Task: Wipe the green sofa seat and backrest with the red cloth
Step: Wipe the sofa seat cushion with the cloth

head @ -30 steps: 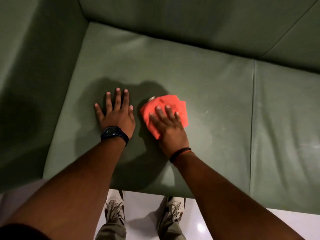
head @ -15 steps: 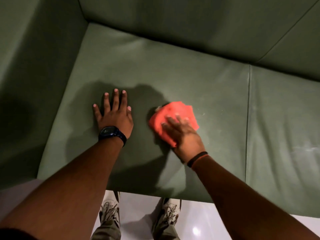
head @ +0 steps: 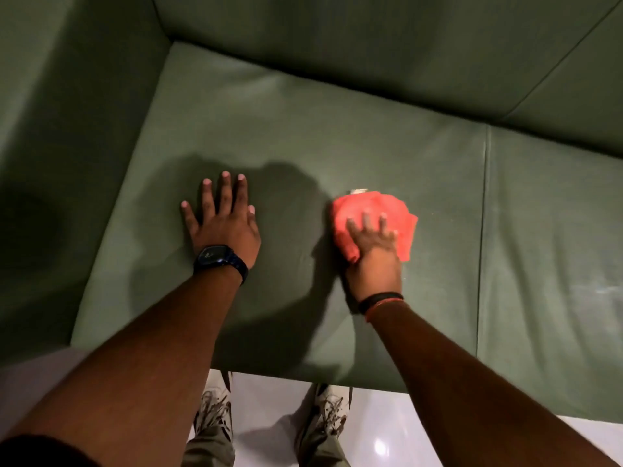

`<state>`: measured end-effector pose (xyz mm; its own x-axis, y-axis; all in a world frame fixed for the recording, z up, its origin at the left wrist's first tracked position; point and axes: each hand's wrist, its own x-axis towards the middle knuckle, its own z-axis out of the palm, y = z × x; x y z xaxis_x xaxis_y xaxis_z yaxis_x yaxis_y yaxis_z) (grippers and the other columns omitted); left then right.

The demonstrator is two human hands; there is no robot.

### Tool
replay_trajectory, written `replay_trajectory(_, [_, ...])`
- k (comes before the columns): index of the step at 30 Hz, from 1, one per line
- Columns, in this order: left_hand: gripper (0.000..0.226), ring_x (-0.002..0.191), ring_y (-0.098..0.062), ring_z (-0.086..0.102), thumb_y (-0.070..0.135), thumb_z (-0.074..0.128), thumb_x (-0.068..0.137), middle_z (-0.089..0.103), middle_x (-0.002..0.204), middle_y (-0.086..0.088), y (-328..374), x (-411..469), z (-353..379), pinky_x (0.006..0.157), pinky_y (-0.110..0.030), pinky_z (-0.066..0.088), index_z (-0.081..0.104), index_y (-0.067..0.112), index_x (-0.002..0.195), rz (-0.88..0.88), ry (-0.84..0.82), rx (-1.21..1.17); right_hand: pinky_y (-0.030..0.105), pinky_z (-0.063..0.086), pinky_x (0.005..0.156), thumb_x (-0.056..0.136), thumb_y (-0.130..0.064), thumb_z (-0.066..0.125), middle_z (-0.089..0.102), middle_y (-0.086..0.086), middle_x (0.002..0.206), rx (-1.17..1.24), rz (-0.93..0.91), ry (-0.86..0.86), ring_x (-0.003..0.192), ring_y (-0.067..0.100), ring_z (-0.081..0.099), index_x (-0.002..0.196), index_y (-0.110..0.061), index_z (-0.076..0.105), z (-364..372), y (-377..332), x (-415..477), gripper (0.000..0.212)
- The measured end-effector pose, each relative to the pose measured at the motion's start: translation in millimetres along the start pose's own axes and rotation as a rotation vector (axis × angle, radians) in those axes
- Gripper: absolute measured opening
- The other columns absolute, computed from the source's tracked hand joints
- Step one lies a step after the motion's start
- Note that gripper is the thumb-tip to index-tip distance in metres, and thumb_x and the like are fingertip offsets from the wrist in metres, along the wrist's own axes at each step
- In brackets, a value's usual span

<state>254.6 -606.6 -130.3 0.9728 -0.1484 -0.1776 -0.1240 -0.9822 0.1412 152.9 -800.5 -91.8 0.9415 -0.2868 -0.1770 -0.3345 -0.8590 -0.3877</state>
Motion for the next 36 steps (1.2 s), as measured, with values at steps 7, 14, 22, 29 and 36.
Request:
replay_trajectory(7, [0.053, 0.144, -0.028, 0.007, 0.035, 0.022, 0.096, 0.012, 0.158, 0.002, -1, 0, 1, 0.112, -0.059, 0.004, 0.008, 0.027, 0.147, 0.007, 0.009, 0.001, 0.047, 0.010, 0.115, 0.070, 0.001, 0.058, 0.035, 0.014, 0.149, -0.006, -0.013, 0.007, 0.140, 0.035, 0.020, 0.132, -0.017, 0.048, -7, 15, 2, 0.065])
replay_trajectory(14, [0.053, 0.144, -0.028, 0.007, 0.035, 0.022, 0.097, 0.012, 0.158, 0.002, -5, -1, -1, 0.113, -0.057, 0.003, 0.008, 0.026, 0.147, 0.014, 0.022, 0.000, 0.055, 0.020, 0.110, 0.066, 0.000, 0.061, 0.047, 0.017, 0.139, -0.018, -0.375, -0.120, 0.132, 0.043, 0.034, 0.125, -0.014, 0.056, -8, 17, -3, 0.061])
replay_trajectory(22, [0.054, 0.144, -0.029, 0.008, 0.034, 0.027, 0.096, 0.015, 0.158, 0.000, -2, 0, -1, 0.114, -0.054, 0.002, 0.014, 0.024, 0.148, 0.029, 0.033, -0.044, 0.056, 0.013, 0.111, 0.077, -0.004, 0.059, 0.040, 0.016, 0.145, 0.092, -0.207, -0.088, 0.136, 0.045, 0.024, 0.129, -0.016, 0.052, 15, -28, -4, 0.054])
replay_trajectory(29, [0.055, 0.144, -0.030, 0.010, 0.036, 0.029, 0.095, 0.018, 0.157, -0.001, -3, 2, -3, 0.114, -0.055, 0.004, 0.016, 0.024, 0.147, 0.041, 0.009, -0.046, 0.050, 0.017, 0.114, 0.062, 0.004, 0.063, 0.039, 0.014, 0.146, 0.024, 0.104, 0.075, 0.138, 0.038, 0.024, 0.131, -0.017, 0.050, 1, -4, 1, 0.073])
replay_trajectory(36, [0.074, 0.144, -0.027, 0.012, 0.049, 0.046, 0.085, 0.019, 0.156, -0.005, 11, 13, -23, 0.113, -0.055, 0.005, 0.021, 0.014, 0.146, 0.135, -0.081, -0.060, 0.051, 0.048, 0.092, 0.047, -0.017, 0.084, 0.065, 0.005, 0.123, -0.165, -0.462, -0.098, 0.114, 0.033, 0.058, 0.114, -0.024, 0.065, -5, -18, -14, 0.070])
